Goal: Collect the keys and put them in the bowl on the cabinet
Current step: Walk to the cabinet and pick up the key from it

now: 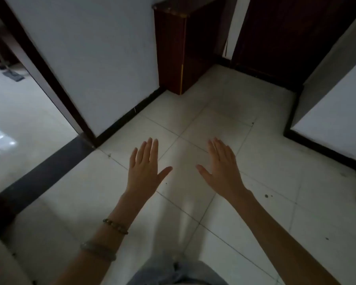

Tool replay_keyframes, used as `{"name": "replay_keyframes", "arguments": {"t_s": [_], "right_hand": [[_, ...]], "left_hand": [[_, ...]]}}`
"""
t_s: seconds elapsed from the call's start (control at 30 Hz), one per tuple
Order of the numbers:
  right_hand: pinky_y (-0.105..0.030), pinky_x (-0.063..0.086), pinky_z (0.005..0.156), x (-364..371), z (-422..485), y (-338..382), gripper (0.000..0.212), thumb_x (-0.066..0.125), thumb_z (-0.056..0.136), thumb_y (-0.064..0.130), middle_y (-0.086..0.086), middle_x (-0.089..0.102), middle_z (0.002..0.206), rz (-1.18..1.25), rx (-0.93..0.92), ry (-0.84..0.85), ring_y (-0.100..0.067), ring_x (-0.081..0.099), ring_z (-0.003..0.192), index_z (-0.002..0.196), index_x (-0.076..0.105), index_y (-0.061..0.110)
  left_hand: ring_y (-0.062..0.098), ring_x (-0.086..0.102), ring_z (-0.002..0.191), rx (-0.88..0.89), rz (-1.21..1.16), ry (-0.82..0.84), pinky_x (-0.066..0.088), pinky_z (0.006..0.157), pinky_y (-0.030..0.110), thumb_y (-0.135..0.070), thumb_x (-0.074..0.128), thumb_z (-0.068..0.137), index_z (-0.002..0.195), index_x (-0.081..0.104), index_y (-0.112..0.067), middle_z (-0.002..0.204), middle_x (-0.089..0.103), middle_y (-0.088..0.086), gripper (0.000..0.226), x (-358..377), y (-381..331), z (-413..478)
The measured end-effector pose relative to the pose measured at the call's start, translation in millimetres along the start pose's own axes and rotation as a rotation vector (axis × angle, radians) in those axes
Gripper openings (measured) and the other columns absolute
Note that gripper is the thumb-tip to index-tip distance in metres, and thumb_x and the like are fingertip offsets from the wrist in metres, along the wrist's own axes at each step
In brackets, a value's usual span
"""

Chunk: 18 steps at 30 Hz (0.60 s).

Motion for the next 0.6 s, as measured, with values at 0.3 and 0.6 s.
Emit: {"name": "replay_keyframes", "arguments": {"t_s": [0.3,0.6], "right_hand": [[-0.038,0.002,0.114,2.4,41.9,-16.7,0.074,0.044,0.09,0.047,-0.016,0.014,0.155,0.014,-0.019,-0.014,-0.028,0.011,0.143,0.144,0.01,0.009],[-0.043,0.009,0.116,8.9,165.0,-49.9,0.072,0.044,0.091,0.046,-0.018,0.02,0.153,0.0,-0.016,-0.039,-0.029,0.015,0.142,0.143,0.015,0.006]], "left_hand": [[0.033,0.015,0.14,-0.03,-0.007,-0.001,0.01,0.114,0.048,-0.063,0.037,0.084,0.145,0.013,-0.005,0.153,0.019,0.018,0.088,15.4,4.0,28.4],[0.033,0.015,0.141,-0.015,0.004,-0.009,0.01,0.115,0.049,-0.064,0.034,0.083,0.145,0.012,-0.006,0.153,0.018,0.018,0.088,36.0,21.4,163.9]]}}
Point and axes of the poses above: each hand's wrist, its own z-axis towards the middle knuckle, its own x-axis out of the palm, y = z × x, the point moved 10 cm from there along z, towards the middle knuckle
